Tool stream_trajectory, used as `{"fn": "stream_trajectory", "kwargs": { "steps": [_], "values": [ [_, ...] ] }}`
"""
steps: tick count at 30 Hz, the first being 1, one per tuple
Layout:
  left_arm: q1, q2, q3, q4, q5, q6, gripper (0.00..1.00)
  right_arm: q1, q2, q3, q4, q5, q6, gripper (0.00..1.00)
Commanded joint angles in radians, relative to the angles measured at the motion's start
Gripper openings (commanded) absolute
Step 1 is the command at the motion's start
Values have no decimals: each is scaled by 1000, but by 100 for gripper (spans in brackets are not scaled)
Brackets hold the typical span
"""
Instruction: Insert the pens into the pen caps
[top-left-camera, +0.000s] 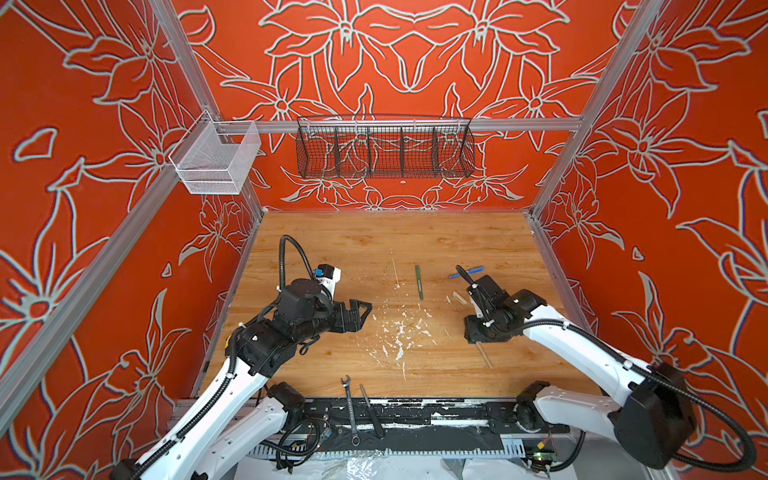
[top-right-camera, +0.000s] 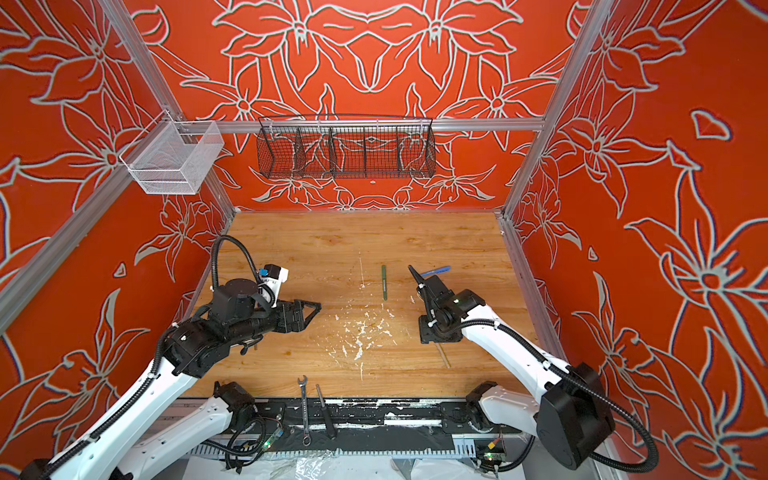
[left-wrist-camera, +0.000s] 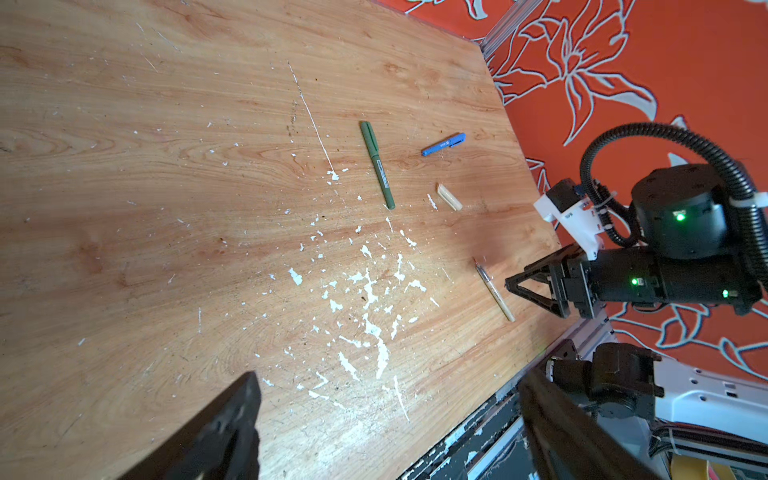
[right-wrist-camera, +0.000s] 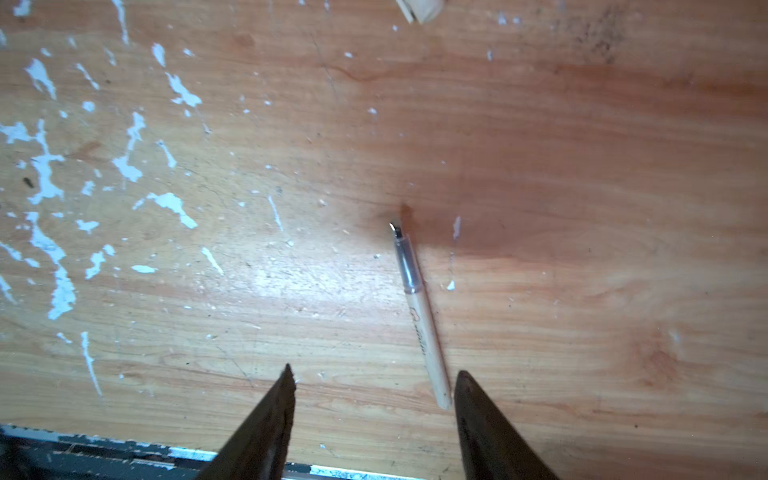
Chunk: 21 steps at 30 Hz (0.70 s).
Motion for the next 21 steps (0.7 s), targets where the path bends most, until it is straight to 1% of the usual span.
{"fn": "stream_trajectory", "kwargs": {
  "steps": [1,4,6,12,18,21],
  "values": [
    [4,-2,5,-22,7,-17,97,8,-38,-47,2,41,85,63],
    [4,1,17,-13,25,-11,97,8,-36,-100,61,39,124,63],
    [4,-5,18,-4,16,-8,97,8,-11,-137,101,24,133,63],
    [4,7,26,-10,13,-9,97,7,86,-166,121,-5,139,63],
    [4,9,6,5,14,-8,97,8,90,-201,160,-57,159,62],
    [4,12,4,11,21,-8,97,8,78,-214,150,-92,174,62]
  ]
}}
